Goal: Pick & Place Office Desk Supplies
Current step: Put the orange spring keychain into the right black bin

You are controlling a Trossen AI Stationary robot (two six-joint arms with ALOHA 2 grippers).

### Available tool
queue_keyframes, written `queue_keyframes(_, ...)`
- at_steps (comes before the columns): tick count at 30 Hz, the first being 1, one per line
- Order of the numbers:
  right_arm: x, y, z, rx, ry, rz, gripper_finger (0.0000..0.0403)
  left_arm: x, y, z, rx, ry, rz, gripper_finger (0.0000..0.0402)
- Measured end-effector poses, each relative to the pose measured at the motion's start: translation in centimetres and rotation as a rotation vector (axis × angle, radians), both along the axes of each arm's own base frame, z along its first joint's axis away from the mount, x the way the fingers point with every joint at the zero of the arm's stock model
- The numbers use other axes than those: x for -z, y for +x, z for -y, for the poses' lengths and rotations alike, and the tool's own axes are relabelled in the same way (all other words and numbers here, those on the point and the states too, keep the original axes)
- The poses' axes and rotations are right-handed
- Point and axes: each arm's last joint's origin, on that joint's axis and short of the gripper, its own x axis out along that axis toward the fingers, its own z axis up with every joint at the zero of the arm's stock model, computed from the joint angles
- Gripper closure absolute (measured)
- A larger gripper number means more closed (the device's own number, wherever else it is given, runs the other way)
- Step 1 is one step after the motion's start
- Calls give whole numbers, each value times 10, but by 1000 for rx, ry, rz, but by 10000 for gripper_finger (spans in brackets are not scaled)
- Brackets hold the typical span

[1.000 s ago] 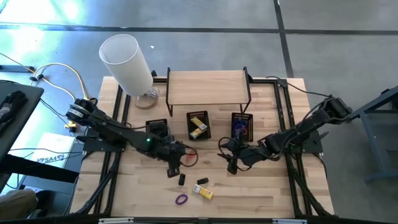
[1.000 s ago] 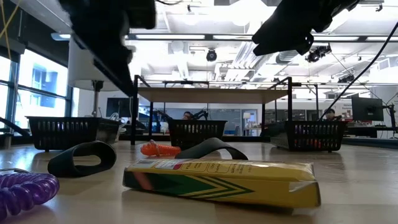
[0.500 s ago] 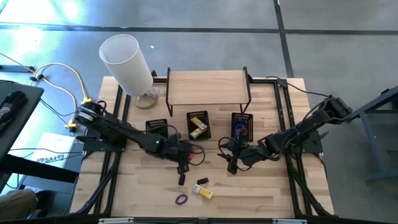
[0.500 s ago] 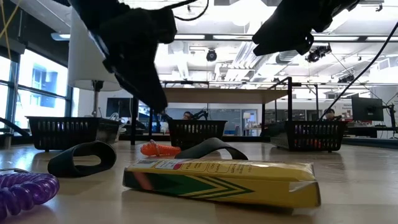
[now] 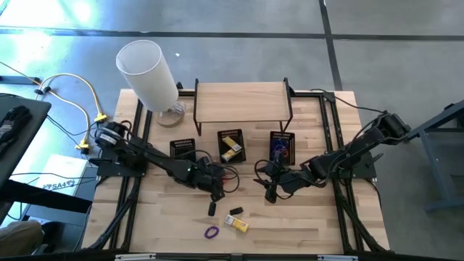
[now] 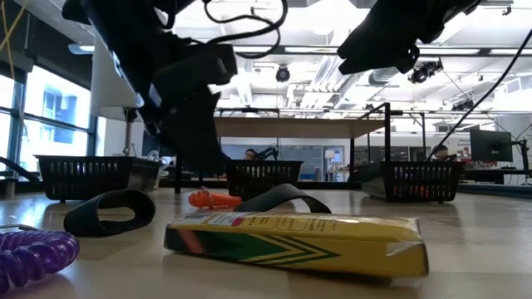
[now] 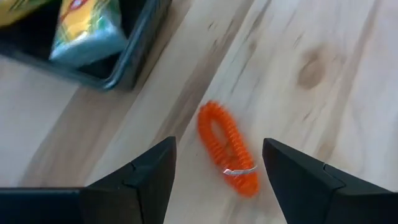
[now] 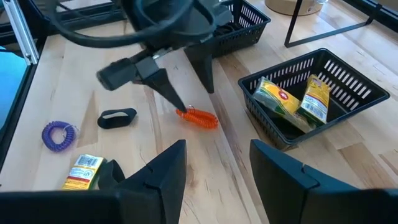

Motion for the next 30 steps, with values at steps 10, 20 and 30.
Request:
queue_keyframes(10, 0, 0, 0, 0, 1, 2, 237, 14, 4, 2, -9, -3, -28, 170)
queue_keyframes(20, -1, 0, 0, 0, 4, 7, 237, 23, 4, 2, 8, -31, -74, 170)
queue_keyframes(30, -1, 0, -1, -6, 7, 7, 237, 29, 6, -1, 16, -55, -115, 184)
